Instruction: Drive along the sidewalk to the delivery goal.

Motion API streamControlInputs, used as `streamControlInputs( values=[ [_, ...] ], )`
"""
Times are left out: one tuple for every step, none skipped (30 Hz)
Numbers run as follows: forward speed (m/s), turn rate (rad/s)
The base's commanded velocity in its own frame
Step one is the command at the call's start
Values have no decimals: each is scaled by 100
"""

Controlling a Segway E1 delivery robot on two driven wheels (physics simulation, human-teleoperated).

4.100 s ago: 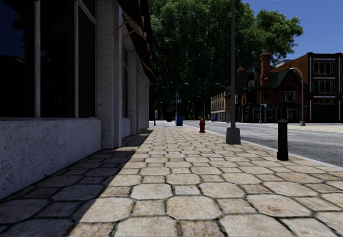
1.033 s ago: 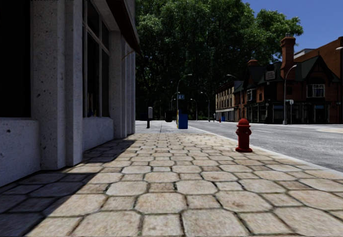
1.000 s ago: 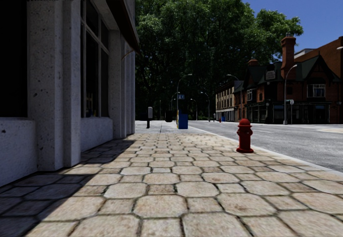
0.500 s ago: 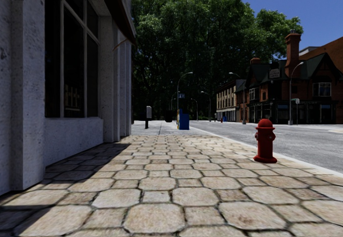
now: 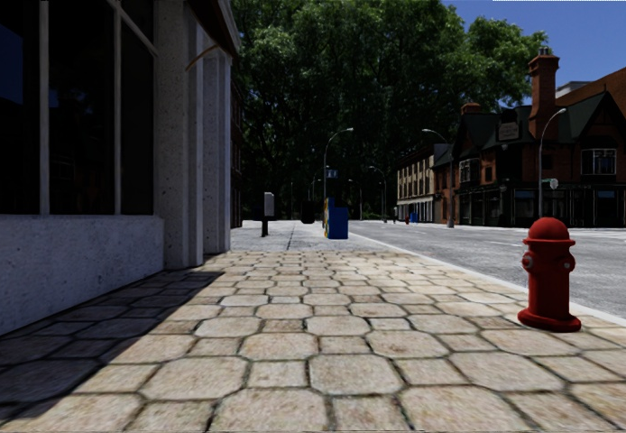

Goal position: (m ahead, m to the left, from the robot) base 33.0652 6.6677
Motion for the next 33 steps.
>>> streamControlInputs(
  values=[
    [193, 0],
    [193, 14],
    [193, 21],
    [193, 21],
    [193, 24],
    [193, 26],
    [193, 23],
    [193, 1],
    [193, 1],
    [193, 0],
    [193, 0],
    [193, 0],
    [193, 0],
    [193, 0],
    [193, 0],
    [193, 0],
    [193, 0],
    [193, 0],
    [193, 0],
    [194, 0],
    [195, 0],
    [195, 0],
    [196, 2],
    [197, 17],
    [197, 24],
    [197, 24],
    [197, 26],
    [197, 27],
    [197, 23],
    [197, 22],
    [197, 22],
    [197, 22],
    [197, 22]
  ],
)
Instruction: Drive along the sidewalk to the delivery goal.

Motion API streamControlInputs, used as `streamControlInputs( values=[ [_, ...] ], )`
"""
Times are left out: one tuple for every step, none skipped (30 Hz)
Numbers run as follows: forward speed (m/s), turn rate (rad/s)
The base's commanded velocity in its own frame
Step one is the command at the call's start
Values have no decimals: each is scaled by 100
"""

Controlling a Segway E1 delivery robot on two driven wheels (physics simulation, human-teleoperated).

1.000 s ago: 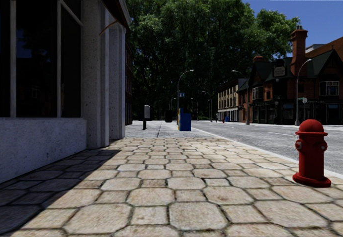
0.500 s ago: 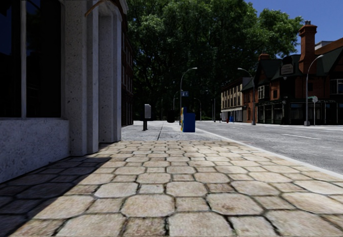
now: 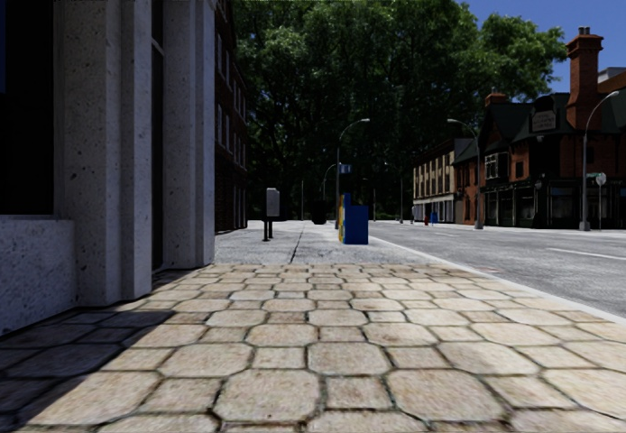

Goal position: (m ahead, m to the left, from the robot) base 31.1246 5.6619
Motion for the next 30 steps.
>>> streamControlInputs(
  values=[
    [197, 22],
    [197, 22],
    [197, 12],
    [197, 0],
    [197, 0],
    [197, 0],
    [197, 0],
    [197, 0],
    [197, 0],
    [197, 0],
    [197, 0],
    [197, 0],
    [197, 0],
    [197, 0],
    [197, 0],
    [197, 0],
    [197, 0],
    [197, 0],
    [197, 0],
    [197, 0],
    [197, 0],
    [197, 0],
    [197, 0],
    [197, 0],
    [197, 0],
    [197, 0],
    [197, 0],
    [197, 0],
    [197, 0],
    [197, 0]
  ],
)
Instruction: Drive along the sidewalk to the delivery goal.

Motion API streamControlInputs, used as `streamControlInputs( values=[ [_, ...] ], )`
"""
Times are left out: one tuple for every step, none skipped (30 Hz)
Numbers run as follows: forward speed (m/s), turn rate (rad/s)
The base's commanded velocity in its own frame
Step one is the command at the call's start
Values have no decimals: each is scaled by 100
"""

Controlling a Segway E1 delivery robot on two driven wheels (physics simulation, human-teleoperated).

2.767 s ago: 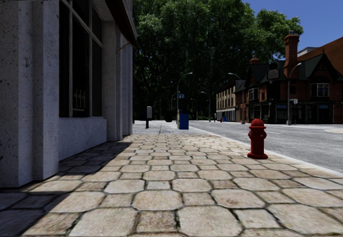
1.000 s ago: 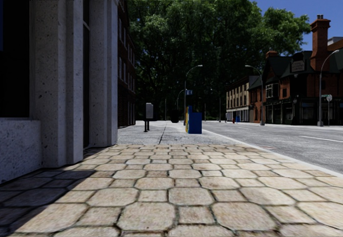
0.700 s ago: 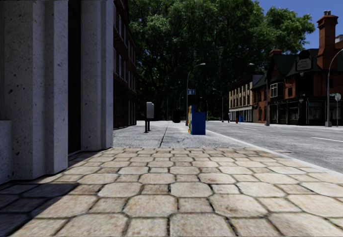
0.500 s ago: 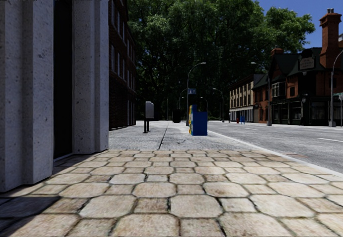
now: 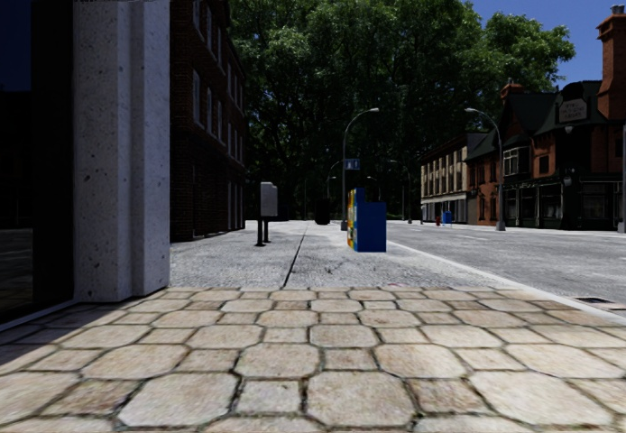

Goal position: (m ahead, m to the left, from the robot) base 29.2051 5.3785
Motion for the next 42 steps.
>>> streamControlInputs(
  values=[
    [197, 0],
    [197, 0],
    [197, 0],
    [197, 0],
    [197, 0],
    [197, 0],
    [197, 0],
    [197, 0],
    [197, 0],
    [197, 0],
    [197, 0],
    [197, 0],
    [197, 0],
    [197, 0],
    [197, 0],
    [197, 0],
    [197, 0],
    [197, 0],
    [197, 0],
    [197, 0],
    [197, 0],
    [197, 0],
    [197, 0],
    [197, 0],
    [197, 0],
    [197, 0],
    [197, 0],
    [197, 0],
    [197, 0],
    [197, 0],
    [197, 0],
    [197, 0],
    [197, 0],
    [197, 0],
    [197, 0],
    [197, 0],
    [197, 0],
    [197, 0],
    [197, 0],
    [197, 0],
    [197, 0],
    [197, 0]
  ],
)
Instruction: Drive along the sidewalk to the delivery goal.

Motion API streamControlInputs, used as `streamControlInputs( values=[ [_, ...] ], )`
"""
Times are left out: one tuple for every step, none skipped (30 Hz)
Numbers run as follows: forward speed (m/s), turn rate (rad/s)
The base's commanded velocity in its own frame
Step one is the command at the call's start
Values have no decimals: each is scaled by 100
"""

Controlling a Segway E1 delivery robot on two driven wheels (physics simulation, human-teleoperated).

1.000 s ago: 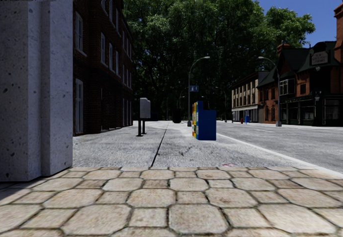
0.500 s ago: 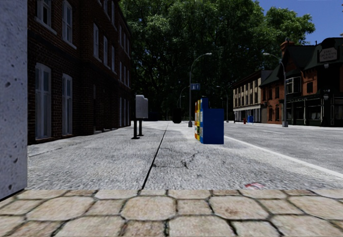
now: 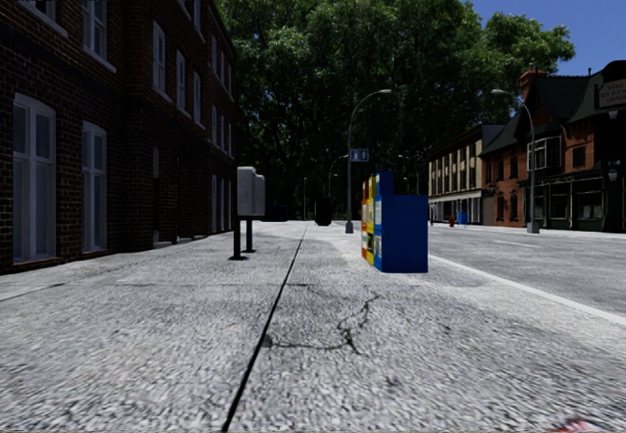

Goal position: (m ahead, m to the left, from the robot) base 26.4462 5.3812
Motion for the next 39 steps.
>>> streamControlInputs(
  values=[
    [197, 0],
    [197, 0],
    [197, 0],
    [197, 0],
    [197, 0],
    [197, 0],
    [197, 0],
    [197, 0],
    [197, 0],
    [197, 0],
    [197, 0],
    [197, 0],
    [197, 0],
    [197, 0],
    [197, 0],
    [197, 0],
    [197, 0],
    [197, 0],
    [197, 0],
    [197, 0],
    [197, 0],
    [197, 0],
    [197, 0],
    [197, 0],
    [197, 0],
    [197, 0],
    [197, 0],
    [197, 0],
    [197, 0],
    [197, 0],
    [197, 0],
    [197, 0],
    [197, 0],
    [197, 0],
    [197, 0],
    [197, 0],
    [197, 0],
    [197, 0],
    [197, 0]
  ],
)
